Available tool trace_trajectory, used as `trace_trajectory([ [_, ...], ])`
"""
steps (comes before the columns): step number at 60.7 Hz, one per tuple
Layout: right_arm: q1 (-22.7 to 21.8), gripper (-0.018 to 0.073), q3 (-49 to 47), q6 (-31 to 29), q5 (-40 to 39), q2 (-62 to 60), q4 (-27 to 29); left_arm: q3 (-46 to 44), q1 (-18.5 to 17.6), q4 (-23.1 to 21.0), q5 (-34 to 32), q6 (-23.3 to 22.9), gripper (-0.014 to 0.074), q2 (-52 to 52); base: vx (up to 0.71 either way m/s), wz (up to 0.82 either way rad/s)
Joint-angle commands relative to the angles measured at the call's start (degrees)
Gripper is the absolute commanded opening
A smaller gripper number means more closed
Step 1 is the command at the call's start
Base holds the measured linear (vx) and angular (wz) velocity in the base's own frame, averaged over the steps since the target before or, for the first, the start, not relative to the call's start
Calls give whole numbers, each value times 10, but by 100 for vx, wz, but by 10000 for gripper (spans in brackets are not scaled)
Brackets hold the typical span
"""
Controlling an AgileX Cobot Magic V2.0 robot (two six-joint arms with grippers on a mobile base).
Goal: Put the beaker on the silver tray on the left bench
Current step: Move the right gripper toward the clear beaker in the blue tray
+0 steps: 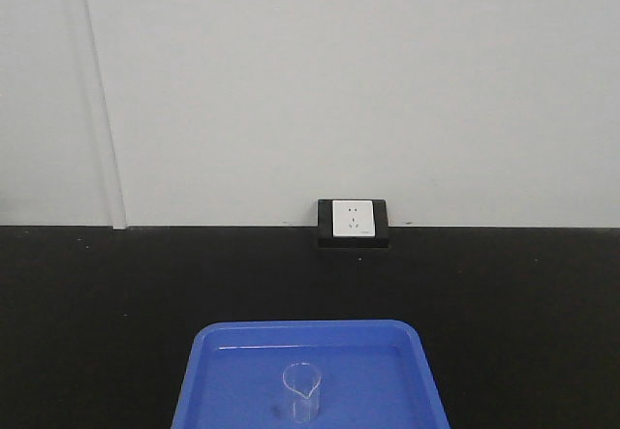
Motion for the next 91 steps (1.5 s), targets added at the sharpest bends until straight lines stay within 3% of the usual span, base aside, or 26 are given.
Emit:
trace_trajectory([
  [1, -1, -11, 3, -6, -50, -6, -6, 11, -3, -2, -43, -1, 1, -4, 0, 0],
  [19, -1, -11, 3, -6, -55, -6, -1, 11, -3, -2, -43, -1, 1, -4, 0, 0],
  [25, -1, -11, 2, -7, -90, -6, -2, 11, -3, -2, -43, -1, 1, -4, 0, 0],
  [35, -1, -11, -61, -33, -117, 7, -19, 11, -3, -2, -43, -1, 1, -4, 0, 0],
  [54, -1, -11, -284, -76, -231, 305, -50, 11, -3, -2, -43, -1, 1, -4, 0, 0],
  [73, -1, -4, -339, -70, -347, 529, -48, 11, -3, -2, -43, -1, 1, -4, 0, 0],
  [82, -1, 52, -339, -57, -367, 573, -48, 11, -3, -2, -43, -1, 1, -4, 0, 0],
  [91, -1, 201, -339, -11, -367, 600, -48, 11, -3, -2, -43, -1, 1, -4, 0, 0],
])
